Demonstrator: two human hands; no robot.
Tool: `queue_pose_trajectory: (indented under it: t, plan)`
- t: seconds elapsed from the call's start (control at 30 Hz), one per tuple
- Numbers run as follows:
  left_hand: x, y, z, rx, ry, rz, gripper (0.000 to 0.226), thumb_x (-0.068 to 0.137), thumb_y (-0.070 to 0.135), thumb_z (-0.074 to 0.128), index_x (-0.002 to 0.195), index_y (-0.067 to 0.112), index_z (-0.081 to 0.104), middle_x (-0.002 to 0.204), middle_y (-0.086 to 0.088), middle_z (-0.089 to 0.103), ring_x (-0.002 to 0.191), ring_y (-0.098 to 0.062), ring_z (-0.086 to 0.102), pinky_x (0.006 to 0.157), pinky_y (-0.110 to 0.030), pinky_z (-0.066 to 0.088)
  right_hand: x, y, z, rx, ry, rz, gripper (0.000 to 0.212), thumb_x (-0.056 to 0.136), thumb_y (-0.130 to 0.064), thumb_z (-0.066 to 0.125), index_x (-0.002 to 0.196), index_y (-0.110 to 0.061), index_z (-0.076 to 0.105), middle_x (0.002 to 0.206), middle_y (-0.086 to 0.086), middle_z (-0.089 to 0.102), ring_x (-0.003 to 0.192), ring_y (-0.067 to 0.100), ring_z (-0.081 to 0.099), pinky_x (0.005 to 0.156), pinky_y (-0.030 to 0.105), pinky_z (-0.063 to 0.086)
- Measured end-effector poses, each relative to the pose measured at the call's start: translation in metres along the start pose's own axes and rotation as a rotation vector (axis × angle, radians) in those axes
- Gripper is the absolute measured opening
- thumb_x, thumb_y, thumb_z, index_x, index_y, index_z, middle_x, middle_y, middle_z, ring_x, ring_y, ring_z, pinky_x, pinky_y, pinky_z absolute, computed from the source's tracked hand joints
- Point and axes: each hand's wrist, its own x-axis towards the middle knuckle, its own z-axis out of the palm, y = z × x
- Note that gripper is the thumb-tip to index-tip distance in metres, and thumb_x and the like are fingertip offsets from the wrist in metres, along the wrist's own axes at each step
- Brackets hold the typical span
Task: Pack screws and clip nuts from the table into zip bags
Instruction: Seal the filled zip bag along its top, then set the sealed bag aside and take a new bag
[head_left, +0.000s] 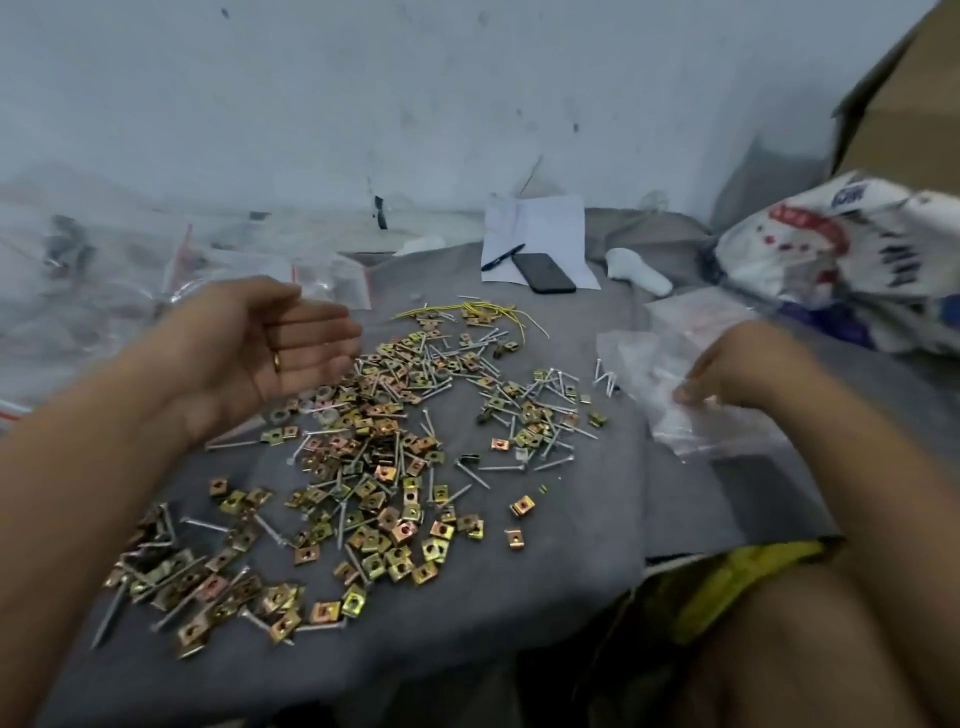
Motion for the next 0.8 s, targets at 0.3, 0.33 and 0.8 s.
queue_pose_trajectory:
  t: [0.3, 0.33, 0.8]
  plan:
    - [-0.014, -0.009, 0.031, 0.051, -0.153, 0.115, 0.037, 0.101, 0.029, 0.056, 0.114, 0.0, 0.076, 0.112, -0.021, 0.079, 0.086, -0.029, 0.081, 0.065, -0.033, 0.065, -0.032, -0.044, -0.001, 1.0, 0.353, -0.31, 0.024, 0.091, -0.032, 0.071, 0.076, -0.014, 0.076, 0.07, 0.002, 0.074, 0.058, 0.015, 0.063, 0.06, 0.035, 0.056]
    - [-0.017, -0.013, 0.038, 0.083, -0.208, 0.112, 0.037, 0.097, 0.031, 0.061, 0.114, 0.002, 0.077, 0.116, -0.022, 0.078, 0.09, -0.029, 0.08, 0.067, -0.034, 0.065, -0.039, -0.059, 0.0, 1.097, 0.304, -0.347, 0.024, 0.093, -0.032, 0.071, 0.078, -0.013, 0.076, 0.071, 0.003, 0.074, 0.056, 0.013, 0.061, 0.054, 0.032, 0.052]
    - [-0.015, -0.036, 0.062, 0.185, -0.161, 0.185, 0.014, 0.1, 0.024, 0.072, 0.094, 0.019, 0.085, 0.091, 0.001, 0.075, 0.071, -0.013, 0.069, 0.054, -0.021, 0.048, -0.063, -0.169, 0.012, 1.39, 0.079, -0.473, 0.025, 0.099, -0.032, 0.068, 0.092, -0.009, 0.073, 0.073, 0.0, 0.069, 0.062, 0.015, 0.066, 0.056, 0.036, 0.059]
